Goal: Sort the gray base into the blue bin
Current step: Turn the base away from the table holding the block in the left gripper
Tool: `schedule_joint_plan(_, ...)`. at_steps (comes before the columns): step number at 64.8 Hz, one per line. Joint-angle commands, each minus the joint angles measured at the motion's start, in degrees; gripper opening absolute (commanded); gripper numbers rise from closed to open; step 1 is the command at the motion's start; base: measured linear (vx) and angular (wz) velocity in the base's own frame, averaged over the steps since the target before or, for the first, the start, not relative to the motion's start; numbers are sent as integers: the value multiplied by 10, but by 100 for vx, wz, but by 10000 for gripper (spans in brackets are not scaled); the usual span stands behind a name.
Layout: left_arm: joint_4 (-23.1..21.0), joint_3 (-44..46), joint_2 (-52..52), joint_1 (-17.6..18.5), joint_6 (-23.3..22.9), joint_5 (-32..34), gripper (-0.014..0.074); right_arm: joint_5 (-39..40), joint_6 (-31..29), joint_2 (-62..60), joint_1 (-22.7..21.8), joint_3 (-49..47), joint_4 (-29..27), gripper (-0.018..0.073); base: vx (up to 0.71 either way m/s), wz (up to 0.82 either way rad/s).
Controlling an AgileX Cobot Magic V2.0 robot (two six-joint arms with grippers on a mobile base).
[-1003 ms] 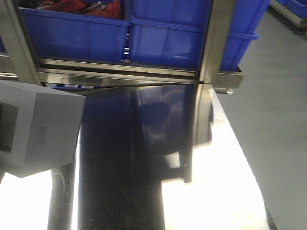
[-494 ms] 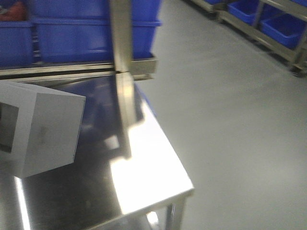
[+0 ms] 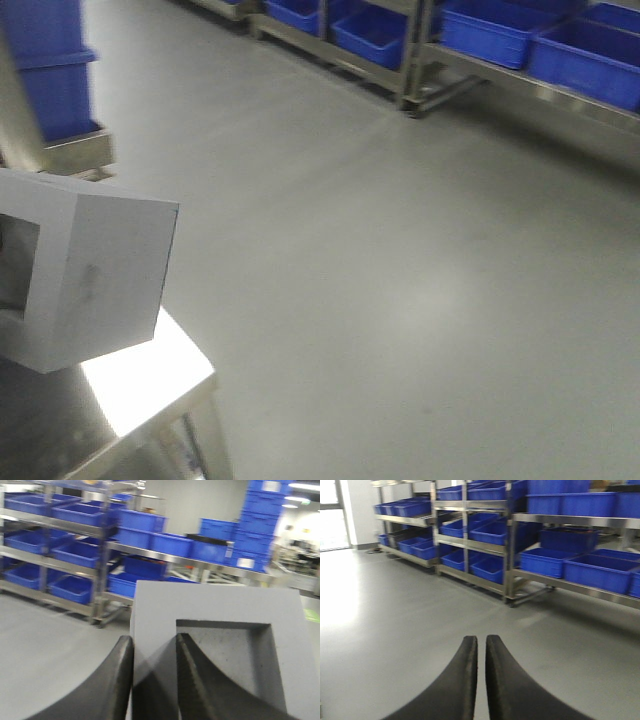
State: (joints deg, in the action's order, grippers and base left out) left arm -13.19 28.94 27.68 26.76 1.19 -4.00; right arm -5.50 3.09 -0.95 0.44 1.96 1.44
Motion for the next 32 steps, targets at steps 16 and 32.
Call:
schedule_joint_plan(16,-8,18,0,3,-3,63,-6,46,-4,-5,-2,-2,4,-4,2,-64)
schedule_joint_plan(32,-8,18,0,3,-3,63,-6,46,-4,-5,-2,-2,4,-4,6,-54)
